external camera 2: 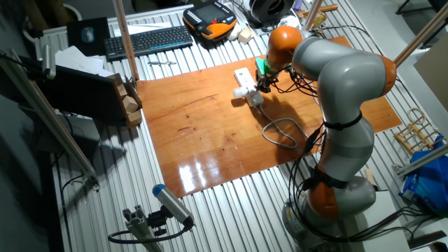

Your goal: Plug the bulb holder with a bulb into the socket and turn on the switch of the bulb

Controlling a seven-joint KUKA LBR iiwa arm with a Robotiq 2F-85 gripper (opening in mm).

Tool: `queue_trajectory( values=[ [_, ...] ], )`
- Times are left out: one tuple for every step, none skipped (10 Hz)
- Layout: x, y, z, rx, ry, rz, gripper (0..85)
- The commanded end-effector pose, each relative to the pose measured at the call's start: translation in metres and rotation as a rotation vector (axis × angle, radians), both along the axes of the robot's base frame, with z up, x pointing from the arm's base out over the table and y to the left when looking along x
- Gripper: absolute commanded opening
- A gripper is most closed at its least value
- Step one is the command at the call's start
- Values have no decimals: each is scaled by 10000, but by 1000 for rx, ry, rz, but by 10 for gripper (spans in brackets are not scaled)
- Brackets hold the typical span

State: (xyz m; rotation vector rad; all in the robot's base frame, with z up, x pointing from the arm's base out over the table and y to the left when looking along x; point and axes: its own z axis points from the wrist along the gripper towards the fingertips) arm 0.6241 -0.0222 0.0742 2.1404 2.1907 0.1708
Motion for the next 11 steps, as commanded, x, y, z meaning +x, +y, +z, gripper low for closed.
queue_trajectory(
  values=[
    [0, 0, 0, 0, 0, 2, 0],
    [0, 0, 0, -1, -2, 9, 0],
    [0, 0, 0, -2, -2, 12, 0],
    [0, 0, 0, -1, -10, 27, 0],
    [0, 0, 0, -3, -12, 44, 0],
    [0, 0, 0, 18, 7, 54, 0],
    [0, 0, 0, 30, 11, 57, 0],
    [0, 0, 0, 13, 16, 66, 0],
    [0, 0, 0, -6, 13, 74, 0],
    [0, 0, 0, -17, -16, 88, 0],
    [0, 0, 0, -33, -40, 87, 0]
  ],
)
